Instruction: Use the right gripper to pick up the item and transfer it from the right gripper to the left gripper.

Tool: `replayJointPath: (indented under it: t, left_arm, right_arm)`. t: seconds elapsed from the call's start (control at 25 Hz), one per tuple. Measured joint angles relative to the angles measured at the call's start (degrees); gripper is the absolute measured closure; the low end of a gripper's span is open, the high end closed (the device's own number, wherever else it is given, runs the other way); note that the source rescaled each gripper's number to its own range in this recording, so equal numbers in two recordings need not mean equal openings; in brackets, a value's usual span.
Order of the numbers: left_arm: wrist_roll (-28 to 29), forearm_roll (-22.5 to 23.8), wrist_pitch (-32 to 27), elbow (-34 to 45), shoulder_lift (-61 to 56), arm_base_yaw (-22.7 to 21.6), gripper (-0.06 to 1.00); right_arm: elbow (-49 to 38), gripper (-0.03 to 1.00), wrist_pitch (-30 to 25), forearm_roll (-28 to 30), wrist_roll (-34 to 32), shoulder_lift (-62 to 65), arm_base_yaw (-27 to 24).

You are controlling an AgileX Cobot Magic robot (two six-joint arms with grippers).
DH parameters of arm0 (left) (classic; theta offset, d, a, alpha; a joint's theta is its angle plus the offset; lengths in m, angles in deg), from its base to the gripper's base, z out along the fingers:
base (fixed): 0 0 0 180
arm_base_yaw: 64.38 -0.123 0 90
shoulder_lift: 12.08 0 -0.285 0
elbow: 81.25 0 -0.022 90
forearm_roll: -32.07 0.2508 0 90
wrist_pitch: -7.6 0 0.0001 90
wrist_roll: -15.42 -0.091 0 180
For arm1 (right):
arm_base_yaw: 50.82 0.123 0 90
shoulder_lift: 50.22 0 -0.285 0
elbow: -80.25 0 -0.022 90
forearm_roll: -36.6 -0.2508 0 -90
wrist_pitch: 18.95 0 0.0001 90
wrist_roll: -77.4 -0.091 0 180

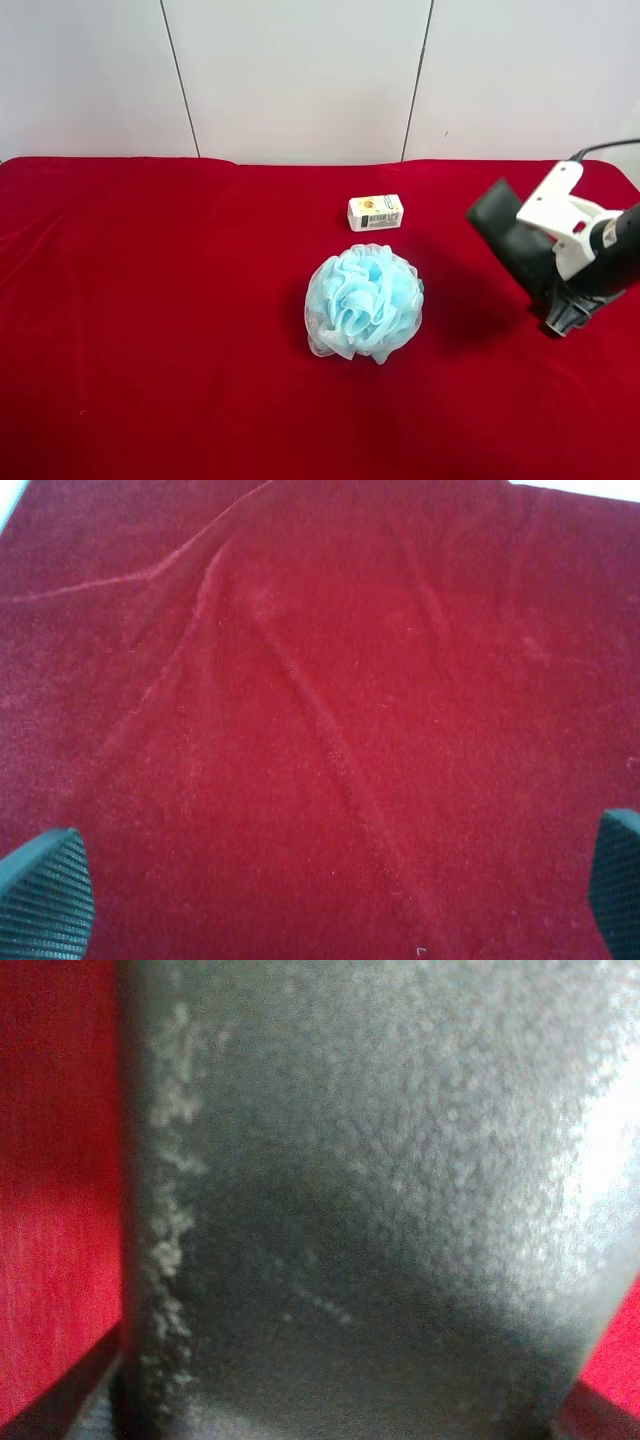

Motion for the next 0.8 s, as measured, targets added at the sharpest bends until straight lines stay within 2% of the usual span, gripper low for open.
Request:
replayJointPath:
  t: [0.08,0.32,0.56,0.8]
  left_arm:
    - [0.00,0.00,0.00,0.00,0.00,0.00,-0.05]
    - [0.00,0.00,0.00,0.00,0.00,0.00,-0.05]
    - [0.00,0.00,0.00,0.00,0.00,0.00,-0.05]
    - [0.00,0.00,0.00,0.00,0.00,0.00,-0.05]
  right_arm:
    - [0.00,0.79,0.69,-1.19,0.30,1.88,2.79]
    - [0.00,0.80,1.58,-5.75,-0.64,3.13,16.14]
    - [-0.07,0.81,8.13,-15.26,-2.59,3.13,24.20]
    - [-0.13,0.82,11.73,-22.31,-2.66,3.13,30.51]
